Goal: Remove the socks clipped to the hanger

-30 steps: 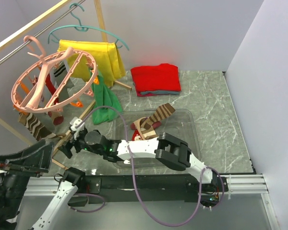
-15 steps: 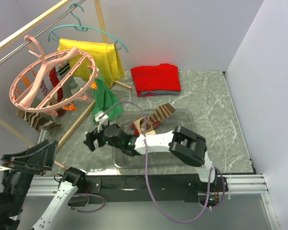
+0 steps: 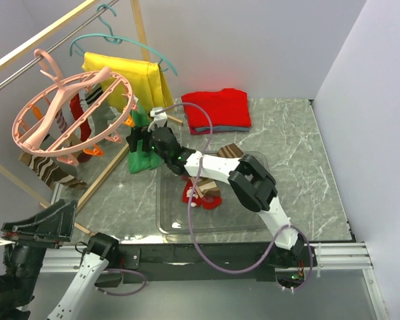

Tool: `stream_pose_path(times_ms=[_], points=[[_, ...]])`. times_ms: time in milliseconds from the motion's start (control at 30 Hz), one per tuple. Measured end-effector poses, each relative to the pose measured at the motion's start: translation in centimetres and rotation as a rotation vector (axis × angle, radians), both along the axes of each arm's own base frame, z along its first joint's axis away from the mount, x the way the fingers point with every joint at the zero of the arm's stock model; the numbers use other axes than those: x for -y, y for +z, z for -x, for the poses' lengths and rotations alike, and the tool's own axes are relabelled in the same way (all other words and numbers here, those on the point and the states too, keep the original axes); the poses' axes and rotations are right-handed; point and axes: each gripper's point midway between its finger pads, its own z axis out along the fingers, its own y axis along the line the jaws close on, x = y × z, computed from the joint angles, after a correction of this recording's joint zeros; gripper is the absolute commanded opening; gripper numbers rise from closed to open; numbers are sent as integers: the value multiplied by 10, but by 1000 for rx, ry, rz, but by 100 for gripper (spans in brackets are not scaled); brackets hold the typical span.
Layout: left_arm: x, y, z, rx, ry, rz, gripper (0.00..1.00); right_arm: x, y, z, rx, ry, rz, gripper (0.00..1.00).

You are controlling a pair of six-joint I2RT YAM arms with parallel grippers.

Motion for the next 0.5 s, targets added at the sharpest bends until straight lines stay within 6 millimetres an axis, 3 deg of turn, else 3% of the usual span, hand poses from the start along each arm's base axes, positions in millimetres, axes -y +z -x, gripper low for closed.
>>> stream_pose_path(times_ms=[100,200,233,333,400,500], points=[[0,-5,-2,-9,3,5,78,-5,-8,-16,10,-25,5,95],[0,-7,-4,-15,7,2,78,-13,-26,-25,0,-30,18,78],[-1,-6,-4,-14,11,3,78,-13,-27,-26,-1,-30,19,65],[-3,-5,-5,-9,24,6,79,-18,-39,-28,4,-17,30,49],[-4,-3,-5,-4,29,8,79,-23,-35,-33,16,-18,15,42],[-3,-3,-8,1,30,11,78,-29,-18,-41,56,-25,-16,39]])
